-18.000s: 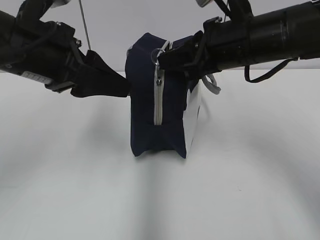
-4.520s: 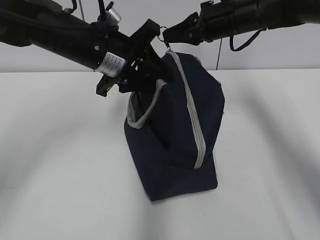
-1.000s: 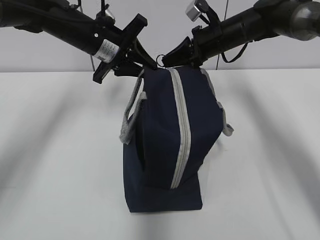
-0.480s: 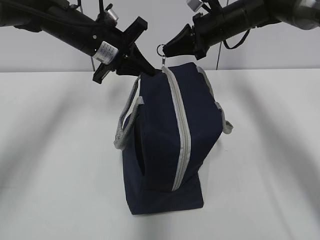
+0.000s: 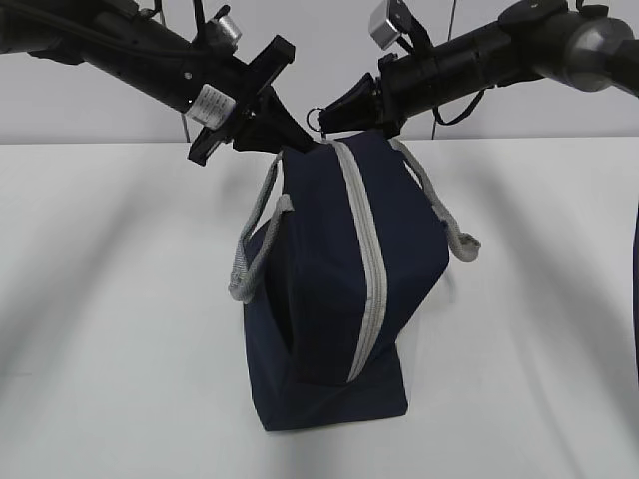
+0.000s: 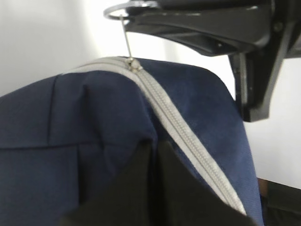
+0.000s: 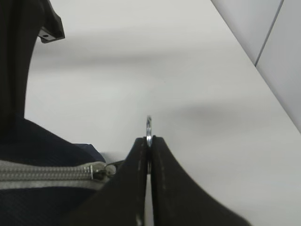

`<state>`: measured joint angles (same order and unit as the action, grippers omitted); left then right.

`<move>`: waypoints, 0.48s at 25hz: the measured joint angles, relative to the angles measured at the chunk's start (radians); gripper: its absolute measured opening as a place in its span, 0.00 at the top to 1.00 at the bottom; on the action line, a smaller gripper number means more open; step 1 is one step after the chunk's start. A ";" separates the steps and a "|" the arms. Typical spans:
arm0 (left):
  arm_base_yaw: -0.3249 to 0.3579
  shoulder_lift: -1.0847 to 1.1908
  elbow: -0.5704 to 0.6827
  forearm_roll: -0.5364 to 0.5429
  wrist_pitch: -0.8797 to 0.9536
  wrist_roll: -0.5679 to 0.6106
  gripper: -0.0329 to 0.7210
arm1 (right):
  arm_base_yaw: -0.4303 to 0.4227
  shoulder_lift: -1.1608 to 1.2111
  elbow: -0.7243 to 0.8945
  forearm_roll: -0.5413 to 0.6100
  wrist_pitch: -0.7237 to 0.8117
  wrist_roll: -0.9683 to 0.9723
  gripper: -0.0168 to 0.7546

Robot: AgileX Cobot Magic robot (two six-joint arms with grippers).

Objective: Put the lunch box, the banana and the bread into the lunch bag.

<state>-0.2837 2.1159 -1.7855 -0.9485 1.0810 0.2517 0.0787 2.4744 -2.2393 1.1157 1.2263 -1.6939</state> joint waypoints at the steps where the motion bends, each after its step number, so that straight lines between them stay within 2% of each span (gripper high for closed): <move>1: -0.001 -0.001 0.000 -0.002 0.000 0.009 0.95 | 0.000 0.004 0.000 0.005 0.000 0.000 1.00; 12: -0.013 -0.073 -0.028 0.020 0.033 0.063 0.95 | -0.002 0.013 -0.001 0.040 0.030 0.000 1.00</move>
<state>-0.2968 2.0427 -1.8135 -0.9281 1.1142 0.3144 0.0766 2.4870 -2.2407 1.1561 1.2566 -1.6939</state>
